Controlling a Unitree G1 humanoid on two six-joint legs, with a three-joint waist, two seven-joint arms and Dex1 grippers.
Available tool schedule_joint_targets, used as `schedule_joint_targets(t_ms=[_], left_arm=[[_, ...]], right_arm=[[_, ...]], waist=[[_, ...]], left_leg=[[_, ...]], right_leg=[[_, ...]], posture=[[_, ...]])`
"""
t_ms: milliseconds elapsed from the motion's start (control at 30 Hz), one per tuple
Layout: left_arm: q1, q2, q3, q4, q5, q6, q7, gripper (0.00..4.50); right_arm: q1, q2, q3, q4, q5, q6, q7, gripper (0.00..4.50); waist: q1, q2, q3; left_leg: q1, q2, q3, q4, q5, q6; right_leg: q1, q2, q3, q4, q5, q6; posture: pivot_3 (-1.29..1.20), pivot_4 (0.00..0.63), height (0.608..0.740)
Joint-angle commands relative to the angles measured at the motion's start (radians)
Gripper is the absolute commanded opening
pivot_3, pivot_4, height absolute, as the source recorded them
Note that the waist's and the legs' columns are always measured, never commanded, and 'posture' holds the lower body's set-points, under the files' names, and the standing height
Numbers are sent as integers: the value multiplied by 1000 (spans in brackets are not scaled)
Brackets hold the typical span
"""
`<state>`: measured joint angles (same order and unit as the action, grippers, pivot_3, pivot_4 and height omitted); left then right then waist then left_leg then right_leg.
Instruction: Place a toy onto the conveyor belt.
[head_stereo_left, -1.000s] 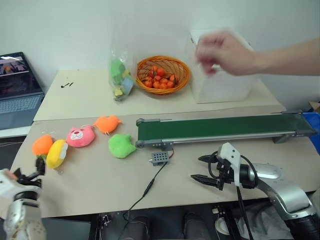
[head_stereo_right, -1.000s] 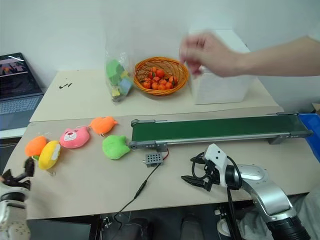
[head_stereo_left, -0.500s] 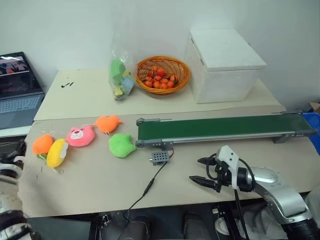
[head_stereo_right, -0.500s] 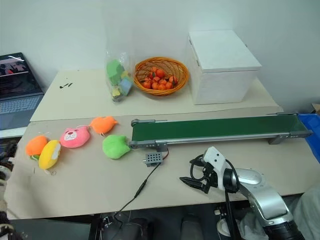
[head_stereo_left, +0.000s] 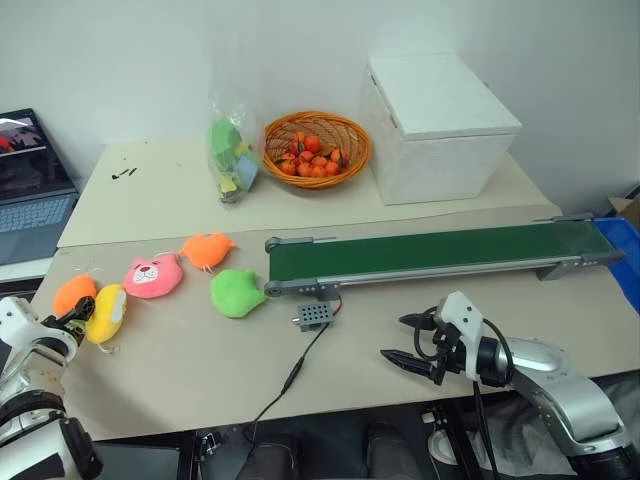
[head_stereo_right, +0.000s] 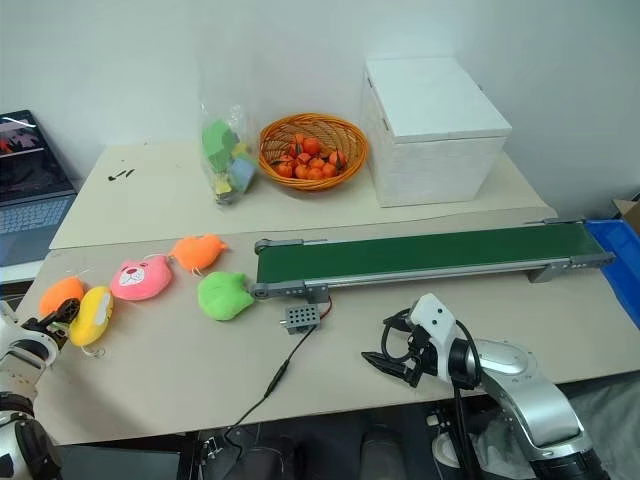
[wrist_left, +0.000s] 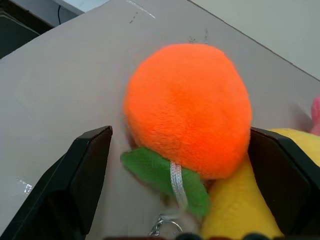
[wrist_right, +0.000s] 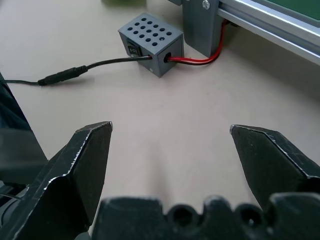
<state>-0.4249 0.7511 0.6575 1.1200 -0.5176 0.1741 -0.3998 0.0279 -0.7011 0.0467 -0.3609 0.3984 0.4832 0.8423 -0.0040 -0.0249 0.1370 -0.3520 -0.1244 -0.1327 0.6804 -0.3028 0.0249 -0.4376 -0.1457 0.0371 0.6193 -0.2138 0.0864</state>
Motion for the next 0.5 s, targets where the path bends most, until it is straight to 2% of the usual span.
schedule_joint_targets(t_ms=[33,267,500], left_arm=[[-1,26,48,26,-27,-16,18,4412],[-22,21,132,23,-100,10,2,4412],[-22,30,123,24,-83,2,9,4412]], right_arm=[[6,-1,-32,-41,13,4,-8,4434],[-4,8,-13,-34,8,7,-18,4434],[-11,10,-17,-42,18,18,-18,4434]], waist=[[0,0,0],[0,-1,0],[-1,-1,-1]], left_leg=[[0,0,0,0,0,0],[0,0,1,0,0,0],[0,0,1,0,0,0]], right_leg=[[0,0,0,0,0,0],[-2,0,0,4,0,0],[-2,0,0,4,0,-1]], posture=[[0,150,740],[0,150,740],[0,150,740]])
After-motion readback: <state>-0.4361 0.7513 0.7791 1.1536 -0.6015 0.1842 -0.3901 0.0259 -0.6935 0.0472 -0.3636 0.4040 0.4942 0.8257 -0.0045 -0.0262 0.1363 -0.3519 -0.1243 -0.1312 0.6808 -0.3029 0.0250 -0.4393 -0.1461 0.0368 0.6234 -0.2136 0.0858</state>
